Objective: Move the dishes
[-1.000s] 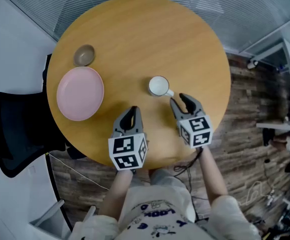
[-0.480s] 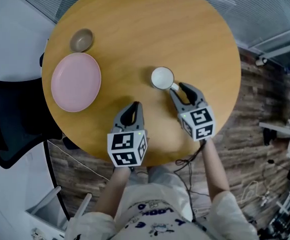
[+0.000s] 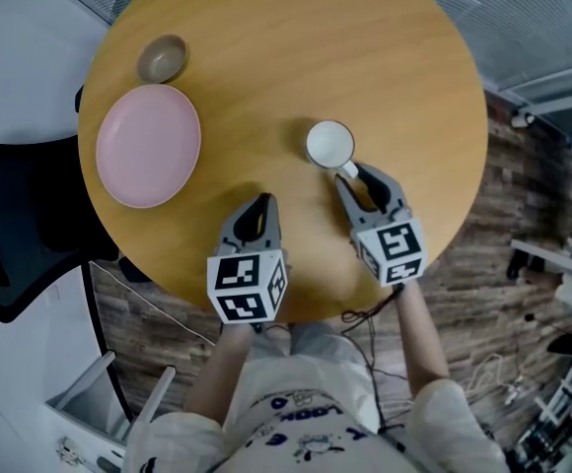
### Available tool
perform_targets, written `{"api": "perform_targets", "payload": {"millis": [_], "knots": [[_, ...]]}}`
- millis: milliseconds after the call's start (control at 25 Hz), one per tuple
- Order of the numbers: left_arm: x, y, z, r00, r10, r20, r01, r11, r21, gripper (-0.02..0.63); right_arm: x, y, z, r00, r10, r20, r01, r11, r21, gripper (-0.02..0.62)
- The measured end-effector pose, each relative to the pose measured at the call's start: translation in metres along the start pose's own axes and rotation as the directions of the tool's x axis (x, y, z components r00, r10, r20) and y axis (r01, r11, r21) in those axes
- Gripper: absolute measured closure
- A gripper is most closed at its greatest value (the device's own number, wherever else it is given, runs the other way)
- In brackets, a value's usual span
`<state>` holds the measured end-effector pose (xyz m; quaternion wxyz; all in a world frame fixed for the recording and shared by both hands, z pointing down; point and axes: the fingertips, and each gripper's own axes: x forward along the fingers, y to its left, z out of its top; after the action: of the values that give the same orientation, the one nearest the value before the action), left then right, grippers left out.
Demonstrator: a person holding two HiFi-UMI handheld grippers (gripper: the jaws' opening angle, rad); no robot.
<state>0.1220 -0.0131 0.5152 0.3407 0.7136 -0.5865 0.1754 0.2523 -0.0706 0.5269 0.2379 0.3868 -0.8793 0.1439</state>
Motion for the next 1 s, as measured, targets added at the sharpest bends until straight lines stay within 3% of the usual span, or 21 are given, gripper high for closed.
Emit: {"api": "perform_targets", "payload": {"millis": [240, 360, 480, 680, 1000], "knots": [[0.003, -0.004, -0.001, 1.0, -0.003, 0.002, 0.003, 1.0, -0.009, 0.588, -0.002, 0.014, 0.003, 0.998, -0.023, 0.053, 0.022, 1.0, 0.022, 0.469], [0.003, -0.004, -0.004, 1.0, 0.0, -0.001, 0.0, 1.0, -0.011, 0.588, 0.0, 0.014, 0.01, 0.992, -0.079, 0.099, 0.076, 0.997, 0.027, 0.472], [0.002, -0.005, -0.009, 1.0, 0.003, -0.006, -0.003, 1.0, -0.014, 0.588, 0.003, 0.009, 0.013, 0.984, -0.12, 0.13, 0.123, 0.992, -0.016, 0.518], [0.002, -0.006, -0.019, 1.0, 0.011, -0.022, -0.012, 1.0, -0.026, 0.588, 0.004, 0.011, 0.014, 0.982, -0.12, 0.149, 0.134, 0.987, -0.091, 0.526], [-0.001, 0.001, -0.027, 0.999, 0.027, -0.02, -0.028, 0.998, -0.05, 0.588, 0.004, 0.013, 0.016, 0.973, -0.131, 0.188, 0.14, 0.99, -0.036, 0.537]]}}
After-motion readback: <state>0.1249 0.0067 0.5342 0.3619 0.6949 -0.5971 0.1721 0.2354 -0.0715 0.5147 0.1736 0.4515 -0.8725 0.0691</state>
